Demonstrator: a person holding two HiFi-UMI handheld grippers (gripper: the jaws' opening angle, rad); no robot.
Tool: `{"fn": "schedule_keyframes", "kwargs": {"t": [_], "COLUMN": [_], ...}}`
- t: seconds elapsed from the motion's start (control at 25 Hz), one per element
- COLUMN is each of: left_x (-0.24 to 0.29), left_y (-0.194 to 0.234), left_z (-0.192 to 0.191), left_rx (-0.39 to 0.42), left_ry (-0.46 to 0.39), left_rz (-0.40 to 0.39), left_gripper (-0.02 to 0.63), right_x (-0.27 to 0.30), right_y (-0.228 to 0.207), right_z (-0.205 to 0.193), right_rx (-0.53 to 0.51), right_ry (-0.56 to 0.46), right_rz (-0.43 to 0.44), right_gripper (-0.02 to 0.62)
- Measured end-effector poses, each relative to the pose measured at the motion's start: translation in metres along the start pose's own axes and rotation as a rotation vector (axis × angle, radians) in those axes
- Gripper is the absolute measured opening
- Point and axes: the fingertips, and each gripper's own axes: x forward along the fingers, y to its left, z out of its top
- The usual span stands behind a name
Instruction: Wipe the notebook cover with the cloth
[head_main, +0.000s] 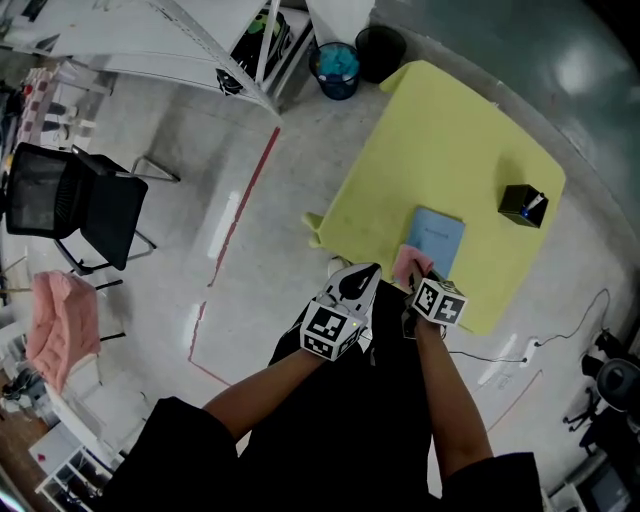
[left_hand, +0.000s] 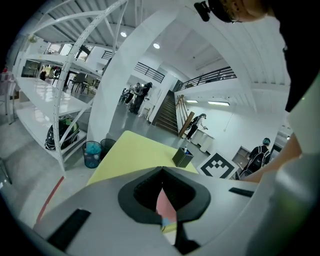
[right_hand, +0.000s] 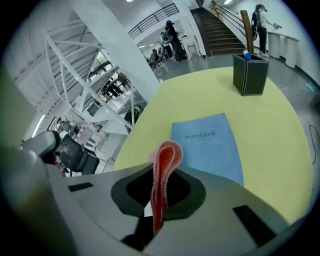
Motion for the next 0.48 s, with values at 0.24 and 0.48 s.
{"fn": "schedule_keyframes", "kwargs": {"t": [0.24, 0.48], "left_x": [-0.001, -0.003], "left_y": [0.003, 0.008], "left_z": [-0.017, -0.025], "left_rx": [0.144, 0.044], "left_ry": [0.043, 0.064], "left_rz": [-0.012, 0.045], "left_gripper": [0.006, 0.008], "right_x": [0.020, 0.035], "right_y": [0.009, -0.011], "right_z": [-0.012, -0.025], "right_rx": [0.034, 0.034], "right_ry": [0.015, 0.071], "right_rz": [-0.001, -0.025], "right_gripper": [0.037, 0.037]}}
